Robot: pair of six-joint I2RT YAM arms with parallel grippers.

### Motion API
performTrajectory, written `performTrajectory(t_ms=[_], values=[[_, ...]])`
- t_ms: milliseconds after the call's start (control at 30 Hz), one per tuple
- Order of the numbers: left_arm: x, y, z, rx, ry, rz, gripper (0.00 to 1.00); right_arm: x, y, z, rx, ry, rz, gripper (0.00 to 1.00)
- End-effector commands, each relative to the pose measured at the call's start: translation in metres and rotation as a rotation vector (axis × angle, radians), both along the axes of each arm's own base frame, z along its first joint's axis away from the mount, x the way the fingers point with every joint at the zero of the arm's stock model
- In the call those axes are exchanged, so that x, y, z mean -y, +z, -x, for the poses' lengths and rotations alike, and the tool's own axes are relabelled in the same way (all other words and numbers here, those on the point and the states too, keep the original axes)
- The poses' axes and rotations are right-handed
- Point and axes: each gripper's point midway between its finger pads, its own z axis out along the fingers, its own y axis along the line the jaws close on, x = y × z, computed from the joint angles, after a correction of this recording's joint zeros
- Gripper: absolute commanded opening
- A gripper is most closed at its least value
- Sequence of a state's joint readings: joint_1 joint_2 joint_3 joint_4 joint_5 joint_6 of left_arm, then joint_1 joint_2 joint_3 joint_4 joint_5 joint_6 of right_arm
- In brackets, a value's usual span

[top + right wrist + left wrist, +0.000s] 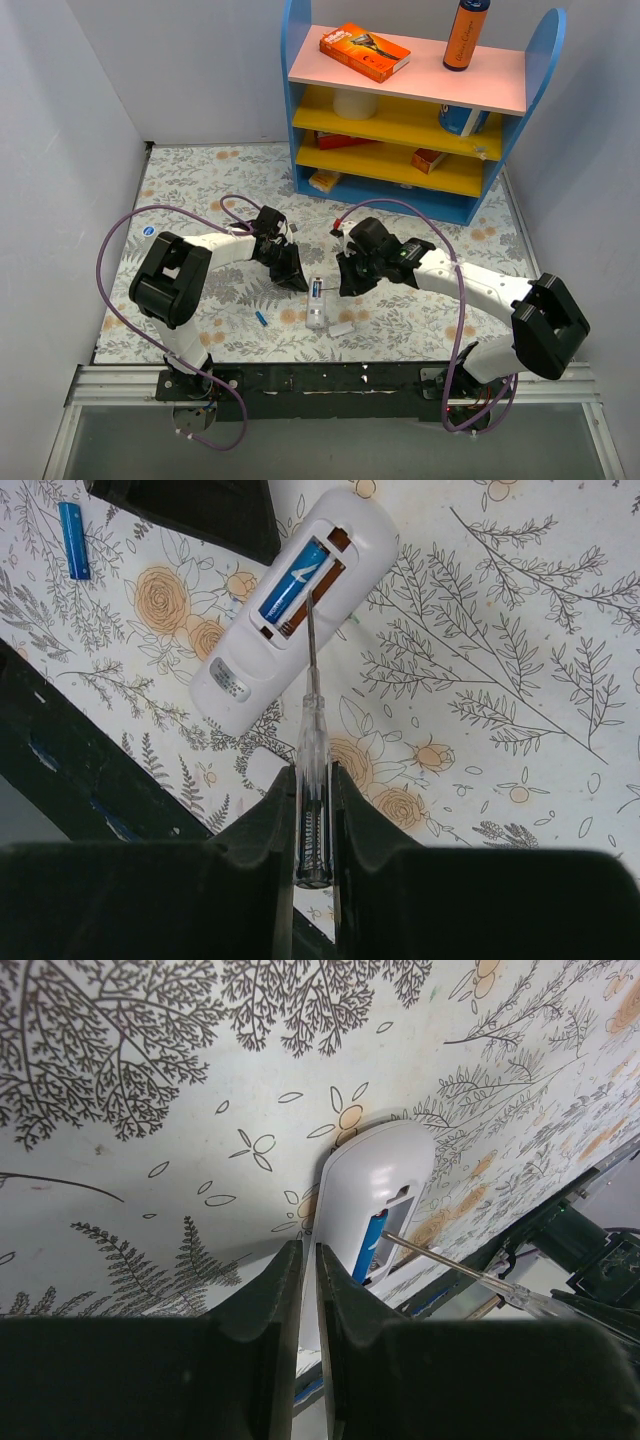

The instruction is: Unload the batteries from the remote control

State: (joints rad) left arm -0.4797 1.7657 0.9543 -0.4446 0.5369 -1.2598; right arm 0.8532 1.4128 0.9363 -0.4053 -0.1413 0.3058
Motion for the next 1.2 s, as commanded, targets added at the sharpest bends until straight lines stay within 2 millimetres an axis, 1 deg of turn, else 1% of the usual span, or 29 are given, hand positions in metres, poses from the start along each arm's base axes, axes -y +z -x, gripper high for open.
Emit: performTrajectory(t_ms=[0,67,167,433,700,833,867,967,1133,1167], values=[[0.002,0.000,0.000,0.008,-0.007,0.003,0.11,-0.010,0.017,-0.010,0.066,-0.017,-0.070,0.01],[0.002,0.001,0.000,0.008,-0.007,0.001,0.11,-0.010,0.022,-0.012,0.074,-0.019,-0.074,0.01],[0.002,0.004,-0.003,0.015,-0.007,0.001,0.11,-0.011,0.023,-0.013,0.074,-0.017,-0.071,0.01],[0.003,0.007,-0.006,0.023,-0.008,-0.002,0.12,-0.010,0.007,-0.009,0.047,-0.007,-0.055,0.01],[0.003,0.001,-0.004,0.005,-0.002,0.001,0.12,-0.009,-0.008,-0.004,0.009,0.006,-0.079,0.01],[0.004,-0.002,-0.004,-0.001,-0.001,-0.003,0.12,-0.004,-0.016,-0.003,-0.012,0.008,-0.088,0.01],[0.003,-0.003,-0.005,-0.001,0.001,-0.004,0.12,-0.001,-0.020,-0.002,-0.017,0.011,-0.087,0.01],[0.004,-0.004,-0.006,-0.005,0.003,-0.003,0.12,0.004,-0.024,0.000,-0.036,0.008,-0.108,0.01],[0.004,-0.005,-0.006,-0.008,0.004,-0.006,0.12,0.012,-0.033,0.011,-0.080,-0.002,-0.188,0.01],[0.004,-0.006,-0.005,-0.007,0.004,-0.007,0.12,0.014,-0.033,0.009,-0.085,-0.010,-0.212,0.01]])
